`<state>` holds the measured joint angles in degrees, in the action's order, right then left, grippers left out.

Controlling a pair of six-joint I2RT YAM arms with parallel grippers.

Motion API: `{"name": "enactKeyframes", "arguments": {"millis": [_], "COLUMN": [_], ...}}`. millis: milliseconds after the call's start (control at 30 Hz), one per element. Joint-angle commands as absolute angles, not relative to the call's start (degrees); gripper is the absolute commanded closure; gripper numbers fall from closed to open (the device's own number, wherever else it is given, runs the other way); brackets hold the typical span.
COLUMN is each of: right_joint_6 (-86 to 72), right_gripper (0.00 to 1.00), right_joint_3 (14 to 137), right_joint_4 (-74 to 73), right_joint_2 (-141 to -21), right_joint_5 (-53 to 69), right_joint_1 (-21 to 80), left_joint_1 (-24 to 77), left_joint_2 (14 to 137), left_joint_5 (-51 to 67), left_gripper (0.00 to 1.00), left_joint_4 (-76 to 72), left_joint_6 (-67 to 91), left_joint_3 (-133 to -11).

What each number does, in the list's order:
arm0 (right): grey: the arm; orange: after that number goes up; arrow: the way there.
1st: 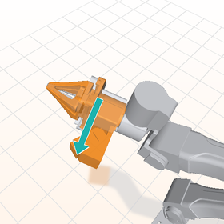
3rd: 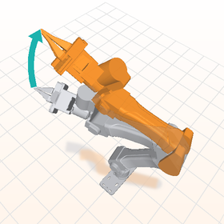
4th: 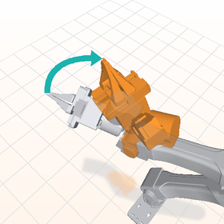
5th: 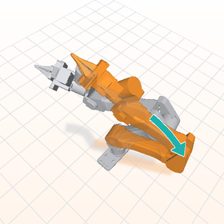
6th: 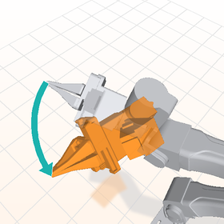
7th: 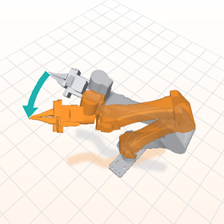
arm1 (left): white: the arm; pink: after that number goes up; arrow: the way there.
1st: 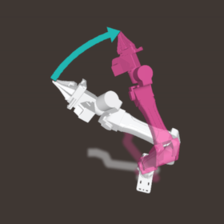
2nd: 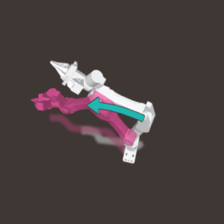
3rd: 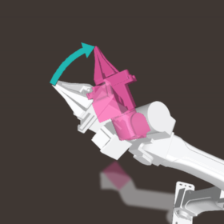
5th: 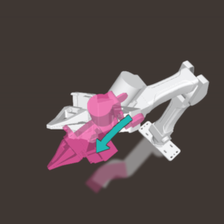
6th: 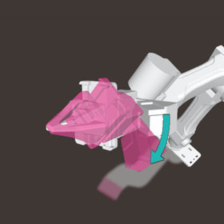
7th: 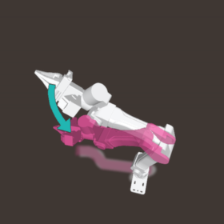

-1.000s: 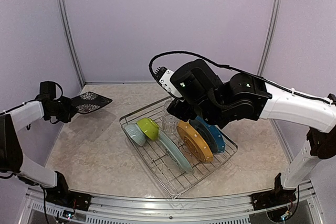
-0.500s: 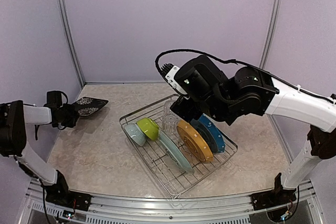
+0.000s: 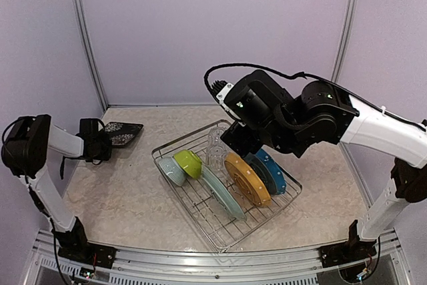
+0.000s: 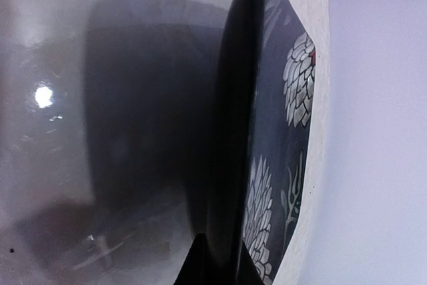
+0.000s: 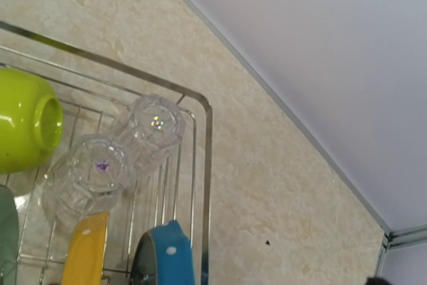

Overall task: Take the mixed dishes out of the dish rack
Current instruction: Place the plate at the corner of the board.

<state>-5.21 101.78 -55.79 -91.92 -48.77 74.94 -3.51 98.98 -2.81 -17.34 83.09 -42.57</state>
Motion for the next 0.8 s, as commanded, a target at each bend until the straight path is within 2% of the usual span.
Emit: {"name": "enactKeyframes", "arguments": {"millis": [0, 300, 367, 433, 567, 667, 767], "right_joint_6": [-7.16, -6.87, -6.79, -6.83, -7.27, -8.24, -10.06], "right_gripper": [0.03, 0.03, 0.03, 0.03, 0.03, 0.03, 0.03], "right_joint_3": [103.77, 103.71, 103.77, 103.71, 104.40, 105.74, 107.18], "right_joint_4": [-58.34, -58.14, -58.02, -57.92, -58.77, -60.27, -62.10], "right_joint_2": [-90.79, -91.03, -91.21, -91.10, -91.41, -91.74, -91.96], "right_joint_5": [-48.13, -47.74, -47.37, -46.85, -45.47, -43.89, -40.23], "right_joint_1": [75.15, 75.19, 75.19, 75.19, 75.06, 75.05, 74.97], "left_joint_1": [-2.11, 1.28, 1.45, 1.64, 2.72, 2.90, 2.81], "left_joint_2": [103.44, 105.39, 104.72, 103.24, 99.25, 96.41, 93.59], "left_joint_5": [-4.25, -7.96, -8.12, -8.47, -10.49, -10.58, -10.10], "left_gripper": [0.87, 0.75, 0.64, 0.44, 0.22, 0.11, 0.07], "left_joint_4": [-20.09, -16.96, -14.47, -11.24, -3.65, -0.58, 2.48], "left_joint_6": [88.03, 91.91, 91.67, 91.68, 91.11, 90.78, 89.35], "left_joint_3": [-45.65, -47.76, -48.34, -48.93, -50.16, -50.02, -50.06]}}
